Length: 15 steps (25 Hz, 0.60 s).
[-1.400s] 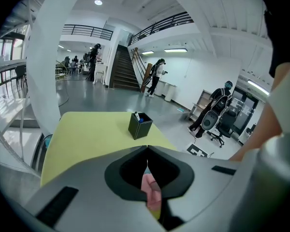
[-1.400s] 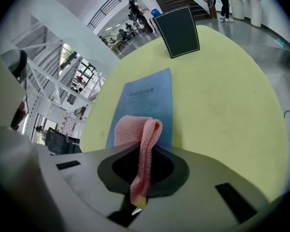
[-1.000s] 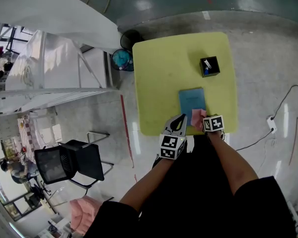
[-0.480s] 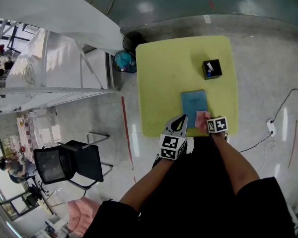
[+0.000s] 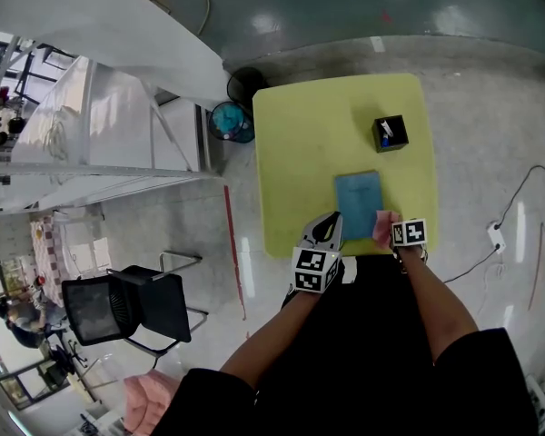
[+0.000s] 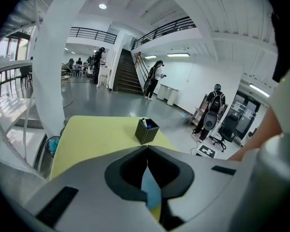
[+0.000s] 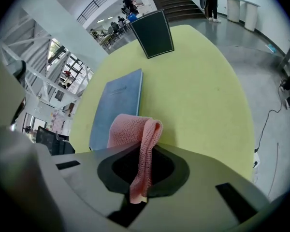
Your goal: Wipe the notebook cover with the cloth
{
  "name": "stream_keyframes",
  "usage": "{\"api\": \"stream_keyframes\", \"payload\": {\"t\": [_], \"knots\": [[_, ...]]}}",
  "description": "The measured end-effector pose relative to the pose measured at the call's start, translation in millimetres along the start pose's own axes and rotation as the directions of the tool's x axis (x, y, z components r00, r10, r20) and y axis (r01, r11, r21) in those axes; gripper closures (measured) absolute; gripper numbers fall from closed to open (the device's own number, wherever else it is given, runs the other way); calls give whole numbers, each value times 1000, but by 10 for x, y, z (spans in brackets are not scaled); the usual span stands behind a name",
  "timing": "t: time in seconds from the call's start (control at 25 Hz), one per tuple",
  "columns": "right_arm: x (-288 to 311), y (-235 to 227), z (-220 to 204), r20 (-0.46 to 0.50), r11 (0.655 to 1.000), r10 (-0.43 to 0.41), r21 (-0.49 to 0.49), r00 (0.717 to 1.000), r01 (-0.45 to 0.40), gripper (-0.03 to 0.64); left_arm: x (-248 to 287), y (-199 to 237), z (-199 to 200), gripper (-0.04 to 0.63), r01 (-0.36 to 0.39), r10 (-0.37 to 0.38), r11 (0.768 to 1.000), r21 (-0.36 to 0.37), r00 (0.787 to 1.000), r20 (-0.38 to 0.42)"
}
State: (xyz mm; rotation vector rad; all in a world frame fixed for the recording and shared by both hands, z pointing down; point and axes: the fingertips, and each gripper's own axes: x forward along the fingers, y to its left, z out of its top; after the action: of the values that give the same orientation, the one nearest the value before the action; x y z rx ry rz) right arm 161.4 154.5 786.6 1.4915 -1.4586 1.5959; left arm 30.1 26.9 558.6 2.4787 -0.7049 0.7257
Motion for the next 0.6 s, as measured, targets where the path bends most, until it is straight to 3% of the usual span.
{"api": "stream_keyframes", "payload": {"t": [0.12,0.28,0.44,0.6], "knots": [[-178,-176,-27,46,997,-13,75,999,10,578,-48,32,7,578,11,-10,1000,-8,1000,13],[-574,-113,112,219,982,24,178,975,-65,578,-141,180,-22,578,18,-17,1000,-14,1000,24],[-1154,396,322,387,990,71,89,919,-114,578,-376,375,-71,578,10,-9,1000,-24,998,55],[-1670,1043,478,518,997,71,-3,852,-81,578,-709,500,61,578,5,-5,1000,-2,994,107]]}}
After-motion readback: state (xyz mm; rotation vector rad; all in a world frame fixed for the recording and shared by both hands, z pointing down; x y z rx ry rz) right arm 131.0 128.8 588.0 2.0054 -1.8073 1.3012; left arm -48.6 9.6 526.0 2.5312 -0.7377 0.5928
